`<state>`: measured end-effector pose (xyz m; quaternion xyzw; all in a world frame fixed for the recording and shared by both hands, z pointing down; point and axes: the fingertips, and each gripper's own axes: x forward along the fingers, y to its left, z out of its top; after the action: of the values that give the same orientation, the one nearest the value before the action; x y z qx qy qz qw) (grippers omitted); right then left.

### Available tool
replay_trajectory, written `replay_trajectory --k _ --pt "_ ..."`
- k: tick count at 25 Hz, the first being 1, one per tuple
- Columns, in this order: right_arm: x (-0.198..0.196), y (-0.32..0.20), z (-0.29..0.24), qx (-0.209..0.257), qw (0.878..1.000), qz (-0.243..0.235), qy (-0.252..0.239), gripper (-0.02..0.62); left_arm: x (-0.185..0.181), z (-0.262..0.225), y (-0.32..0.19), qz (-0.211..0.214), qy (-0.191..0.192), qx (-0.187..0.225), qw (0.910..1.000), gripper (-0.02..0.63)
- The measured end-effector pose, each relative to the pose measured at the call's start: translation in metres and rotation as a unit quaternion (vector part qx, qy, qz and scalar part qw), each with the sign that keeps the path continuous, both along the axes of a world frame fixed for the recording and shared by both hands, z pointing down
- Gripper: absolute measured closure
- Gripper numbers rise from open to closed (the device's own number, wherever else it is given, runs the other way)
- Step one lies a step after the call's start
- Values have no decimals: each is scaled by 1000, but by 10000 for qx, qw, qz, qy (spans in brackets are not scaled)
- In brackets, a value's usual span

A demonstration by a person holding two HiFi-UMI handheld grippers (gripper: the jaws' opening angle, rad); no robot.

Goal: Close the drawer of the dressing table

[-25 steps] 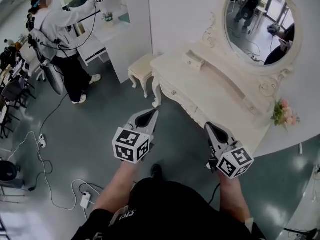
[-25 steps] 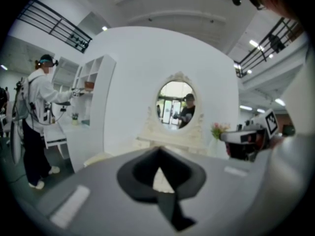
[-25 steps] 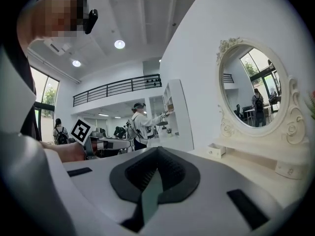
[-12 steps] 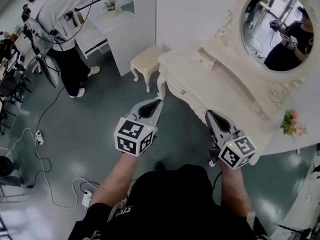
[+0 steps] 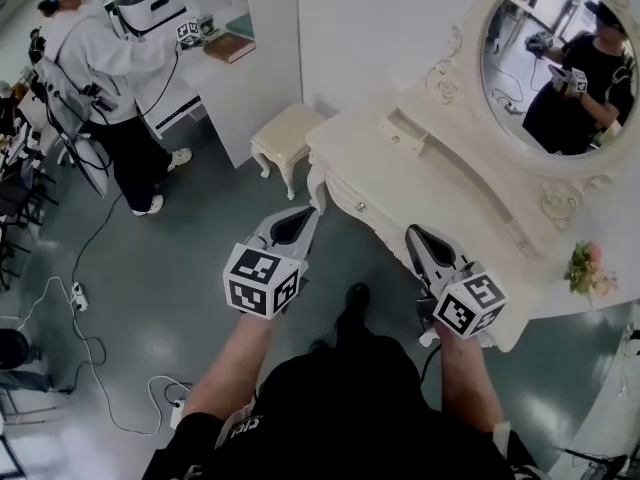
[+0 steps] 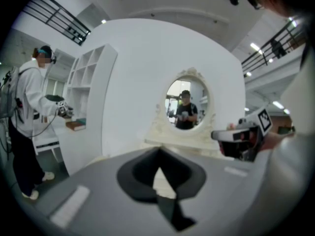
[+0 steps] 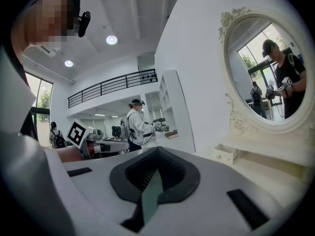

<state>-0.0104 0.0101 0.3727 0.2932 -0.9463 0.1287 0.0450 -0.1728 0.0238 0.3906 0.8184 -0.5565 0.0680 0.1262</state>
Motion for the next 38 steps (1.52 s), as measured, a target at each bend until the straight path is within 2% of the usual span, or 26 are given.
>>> replay_trajectory --k 8,17,28,38 --pt "-4 -93 4 -85 9999 -70 -87 600 1 12 -90 -14 -11 -230 9997 597" --pt "21 -176 24 -391 9991 -37 -154 600 41 25 -184 222 -35 -548 9982 597" --pt "45 -208 33 -566 9981 173 -168 601 73 24 -227 519 -94 -620 9967 597" --pt "32 -224 26 -510 9969 606 31 600 68 26 -254 1012 60 -529 9934 597"
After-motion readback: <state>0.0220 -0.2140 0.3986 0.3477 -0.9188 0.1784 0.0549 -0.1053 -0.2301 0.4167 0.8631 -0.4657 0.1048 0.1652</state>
